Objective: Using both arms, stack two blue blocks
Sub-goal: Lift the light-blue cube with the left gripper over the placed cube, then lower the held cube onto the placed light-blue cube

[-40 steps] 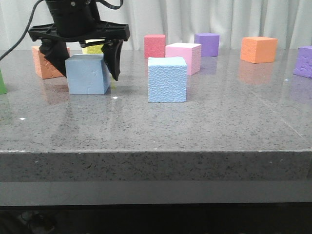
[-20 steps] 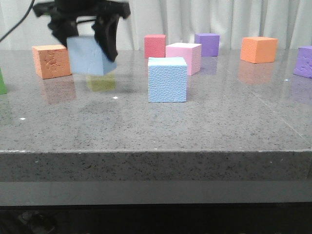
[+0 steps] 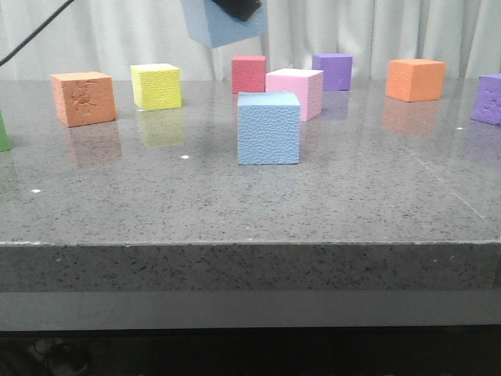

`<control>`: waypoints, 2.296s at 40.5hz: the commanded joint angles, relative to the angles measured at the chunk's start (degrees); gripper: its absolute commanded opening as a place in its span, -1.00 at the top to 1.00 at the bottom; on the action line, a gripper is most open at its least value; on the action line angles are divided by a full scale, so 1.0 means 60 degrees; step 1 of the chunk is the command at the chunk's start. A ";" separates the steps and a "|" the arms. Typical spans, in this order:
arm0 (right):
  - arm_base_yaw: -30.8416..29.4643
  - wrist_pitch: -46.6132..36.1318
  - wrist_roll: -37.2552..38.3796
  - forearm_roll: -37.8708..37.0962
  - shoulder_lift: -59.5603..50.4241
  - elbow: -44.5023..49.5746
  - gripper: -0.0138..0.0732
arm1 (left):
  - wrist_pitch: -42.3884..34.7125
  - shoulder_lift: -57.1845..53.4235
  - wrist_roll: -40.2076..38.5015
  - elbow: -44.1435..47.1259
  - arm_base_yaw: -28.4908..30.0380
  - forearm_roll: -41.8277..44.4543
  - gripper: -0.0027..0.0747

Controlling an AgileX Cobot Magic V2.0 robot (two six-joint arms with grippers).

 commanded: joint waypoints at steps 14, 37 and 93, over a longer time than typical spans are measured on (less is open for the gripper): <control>0.0007 -0.0591 -0.0015 0.0086 -0.0045 -0.0240 -0.82 | 0.0250 -0.0358 0.2073 -0.0303 -0.0965 0.0240 0.15; 0.0007 -0.0591 -0.0015 0.0086 -0.0045 -0.0240 -0.82 | 0.0284 0.0249 0.2162 -0.0266 -0.0965 0.0309 0.15; 0.0007 -0.0591 -0.0015 0.0086 -0.0045 -0.0240 -0.82 | 0.0181 0.0371 0.2883 -0.0266 -0.0965 0.0107 -0.41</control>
